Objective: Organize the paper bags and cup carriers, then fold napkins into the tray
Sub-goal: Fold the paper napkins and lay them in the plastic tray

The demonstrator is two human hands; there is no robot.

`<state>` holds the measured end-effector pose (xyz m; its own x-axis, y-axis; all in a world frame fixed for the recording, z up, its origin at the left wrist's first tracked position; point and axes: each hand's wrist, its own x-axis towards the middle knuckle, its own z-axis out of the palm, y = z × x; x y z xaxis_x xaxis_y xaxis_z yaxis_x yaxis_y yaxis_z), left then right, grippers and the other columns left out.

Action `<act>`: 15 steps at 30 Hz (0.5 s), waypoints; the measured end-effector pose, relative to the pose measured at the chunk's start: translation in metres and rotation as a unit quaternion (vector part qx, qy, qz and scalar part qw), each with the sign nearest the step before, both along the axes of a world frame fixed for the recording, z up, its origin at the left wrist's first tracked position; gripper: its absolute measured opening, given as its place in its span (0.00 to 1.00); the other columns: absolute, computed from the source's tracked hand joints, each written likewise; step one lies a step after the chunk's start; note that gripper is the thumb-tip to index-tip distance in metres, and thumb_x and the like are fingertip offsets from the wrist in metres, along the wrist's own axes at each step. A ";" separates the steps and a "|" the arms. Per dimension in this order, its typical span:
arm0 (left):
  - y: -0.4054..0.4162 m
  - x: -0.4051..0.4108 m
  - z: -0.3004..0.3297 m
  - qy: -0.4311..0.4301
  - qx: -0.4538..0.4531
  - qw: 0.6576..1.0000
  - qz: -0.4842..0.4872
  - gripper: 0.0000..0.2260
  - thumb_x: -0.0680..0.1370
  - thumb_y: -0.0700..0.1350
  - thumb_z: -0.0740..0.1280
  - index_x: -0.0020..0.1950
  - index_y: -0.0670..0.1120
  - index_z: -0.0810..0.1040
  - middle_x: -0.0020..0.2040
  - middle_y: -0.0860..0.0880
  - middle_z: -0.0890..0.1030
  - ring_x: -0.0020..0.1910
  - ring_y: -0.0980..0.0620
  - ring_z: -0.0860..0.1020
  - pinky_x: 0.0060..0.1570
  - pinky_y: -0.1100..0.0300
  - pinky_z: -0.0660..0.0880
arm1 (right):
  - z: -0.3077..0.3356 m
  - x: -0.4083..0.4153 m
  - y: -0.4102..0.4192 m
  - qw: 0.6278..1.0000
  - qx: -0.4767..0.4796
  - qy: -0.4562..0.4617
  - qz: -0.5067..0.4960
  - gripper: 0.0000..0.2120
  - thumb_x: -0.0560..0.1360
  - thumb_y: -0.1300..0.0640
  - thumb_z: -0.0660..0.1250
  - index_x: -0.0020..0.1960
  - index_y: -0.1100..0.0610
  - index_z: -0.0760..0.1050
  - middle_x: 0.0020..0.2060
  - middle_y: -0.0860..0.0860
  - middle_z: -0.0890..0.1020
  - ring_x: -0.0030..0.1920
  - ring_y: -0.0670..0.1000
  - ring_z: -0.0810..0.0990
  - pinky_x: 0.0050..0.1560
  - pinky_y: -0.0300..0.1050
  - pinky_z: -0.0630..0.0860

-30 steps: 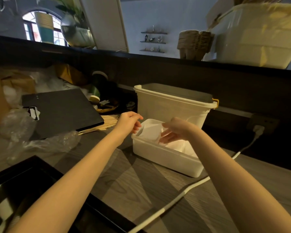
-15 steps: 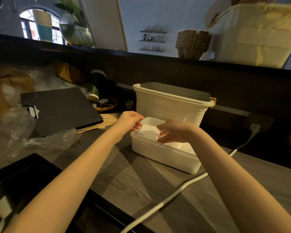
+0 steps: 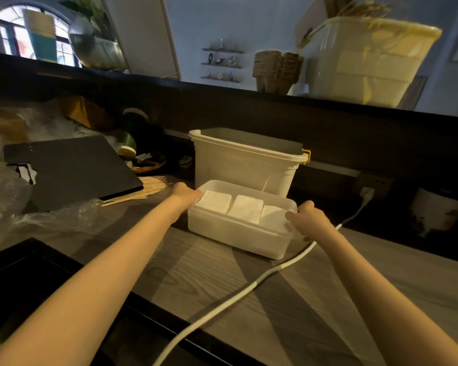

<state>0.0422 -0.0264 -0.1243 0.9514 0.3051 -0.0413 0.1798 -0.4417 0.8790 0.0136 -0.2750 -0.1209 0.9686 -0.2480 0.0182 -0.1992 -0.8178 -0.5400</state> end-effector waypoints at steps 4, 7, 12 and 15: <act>-0.001 -0.008 0.004 0.004 0.013 1.000 0.019 0.15 0.78 0.36 0.60 0.63 0.33 0.72 0.61 0.36 0.75 0.61 0.39 0.74 0.52 0.54 0.72 | 0.000 -0.010 0.002 0.992 0.124 0.008 -0.002 0.22 0.80 0.58 0.59 0.70 0.61 0.56 0.51 0.58 0.72 0.37 0.50 0.75 0.26 0.40 0.72; -0.001 -0.016 0.007 0.014 -0.026 0.999 0.044 0.16 0.79 0.39 0.60 0.66 0.36 0.67 0.61 0.39 0.73 0.60 0.42 0.72 0.53 0.55 0.71 | 0.000 -0.020 -0.003 0.988 0.154 -0.025 0.022 0.22 0.79 0.59 0.60 0.70 0.60 0.57 0.48 0.56 0.72 0.37 0.50 0.75 0.28 0.40 0.74; -0.005 -0.037 0.030 -0.078 -0.045 0.994 0.068 0.14 0.77 0.40 0.63 0.62 0.37 0.71 0.43 0.45 0.73 0.42 0.49 0.71 0.35 0.60 0.68 | 0.016 -0.043 -0.015 0.971 0.204 -0.118 0.040 0.21 0.78 0.58 0.62 0.68 0.58 0.60 0.41 0.49 0.71 0.39 0.50 0.76 0.33 0.42 0.75; -0.010 -0.052 0.051 -0.111 -0.076 0.989 0.057 0.13 0.77 0.42 0.62 0.60 0.38 0.71 0.44 0.42 0.74 0.42 0.48 0.72 0.33 0.60 0.67 | 0.040 -0.053 -0.022 0.944 0.271 -0.183 0.041 0.20 0.77 0.59 0.61 0.68 0.57 0.62 0.44 0.49 0.73 0.40 0.48 0.74 0.31 0.39 0.70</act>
